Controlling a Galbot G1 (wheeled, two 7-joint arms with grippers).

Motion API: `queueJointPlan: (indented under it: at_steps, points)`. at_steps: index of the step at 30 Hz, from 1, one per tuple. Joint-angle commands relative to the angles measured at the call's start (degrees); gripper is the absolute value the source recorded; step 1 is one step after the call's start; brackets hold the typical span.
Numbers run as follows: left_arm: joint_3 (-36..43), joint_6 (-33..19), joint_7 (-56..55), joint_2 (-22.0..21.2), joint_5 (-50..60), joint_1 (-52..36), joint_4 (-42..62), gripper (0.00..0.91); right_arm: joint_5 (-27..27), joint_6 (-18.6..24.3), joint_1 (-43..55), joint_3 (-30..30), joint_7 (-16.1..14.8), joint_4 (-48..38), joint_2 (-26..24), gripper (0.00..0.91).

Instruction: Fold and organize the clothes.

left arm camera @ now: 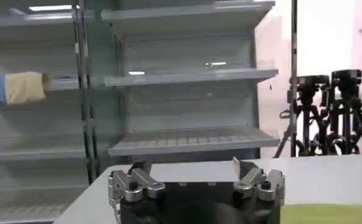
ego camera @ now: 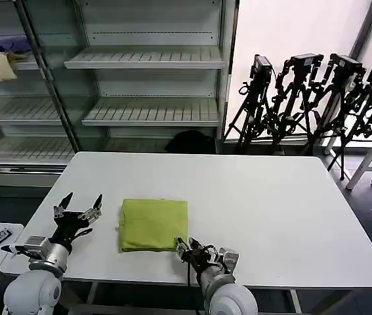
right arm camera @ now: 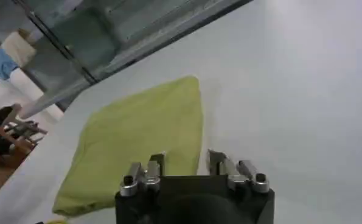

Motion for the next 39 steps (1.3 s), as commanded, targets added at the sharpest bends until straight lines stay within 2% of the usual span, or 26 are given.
queueJointPlan:
  at_steps: [1, 3, 4, 5, 6, 24, 25, 26, 27, 28, 29, 31, 39]
  points:
    - [-0.88, -0.41, -0.11, -0.14, -0.48, 0.42, -0.12, 0.907, 1.15, -0.08, 1.64, -0.92, 3.1, -0.93, 0.11, 0.04]
    - [-0.84, -0.45, -0.18, -0.21, -0.47, 0.45, -0.08, 0.907, 1.08, -0.08, 1.9, -0.88, 3.15, -1.05, 0.32, 0.05]
    - [-0.8, -0.52, -0.18, -0.27, -0.45, 0.53, -0.08, 0.907, 0.55, -0.04, 2.11, -0.74, 3.22, -1.27, 0.58, 0.191]
    - [-0.77, -0.56, -0.17, -0.29, -0.46, 0.57, -0.08, 0.907, -0.24, -0.03, 2.29, -0.7, 2.96, -1.6, 0.66, 0.695]
    - [-0.76, -0.62, -0.17, -0.31, -0.46, 0.65, -0.09, 0.907, -0.77, 0.0, 2.63, -0.36, 2.85, -1.87, 0.8, 0.907]
    - [-0.95, -1.72, -0.13, -0.48, -0.47, 1.61, -0.93, 0.907, 2.61, -0.15, 7.02, 1.39, 4.06, -6.06, 1.16, 0.907]
    - [-1.06, -1.8, -0.13, -0.47, -0.48, 1.75, -1.01, 0.907, 2.75, -0.16, 7.1, 1.28, 4.12, -6.38, 1.2, 0.846]
    - [-1.14, -1.86, -0.14, -0.49, -0.47, 1.84, -1.07, 0.907, 2.77, -0.16, 7.28, 1.06, 4.15, -6.74, 1.23, 0.746]
    - [-1.21, -1.96, -0.14, -0.53, -0.48, 2.02, -1.2, 0.907, 2.97, -0.16, 7.36, 0.7, 4.17, -7.05, 1.3, 0.554]
    - [-1.3, -2.02, -0.15, -0.55, -0.48, 2.14, -1.32, 0.907, 3.06, -0.17, 7.41, 0.42, 4.2, -7.17, 1.38, 0.484]
    - [-1.36, -2.06, -0.15, -0.58, -0.48, 2.19, -1.36, 0.907, 3.07, -0.17, 7.45, 0.28, 4.22, -7.33, 1.51, 0.333]
    - [-1.6, -2.19, -0.14, -0.64, -0.48, 2.33, -1.54, 0.907, 3.08, -0.19, 7.76, -0.48, 4.44, -7.76, 1.83, 0.292]
    - [-1.84, -2.54, -0.21, -0.97, -0.54, 2.65, -1.91, 0.907, 3.45, -0.26, 8.56, -2.28, 5.38, -8.58, 2.01, 0.262]
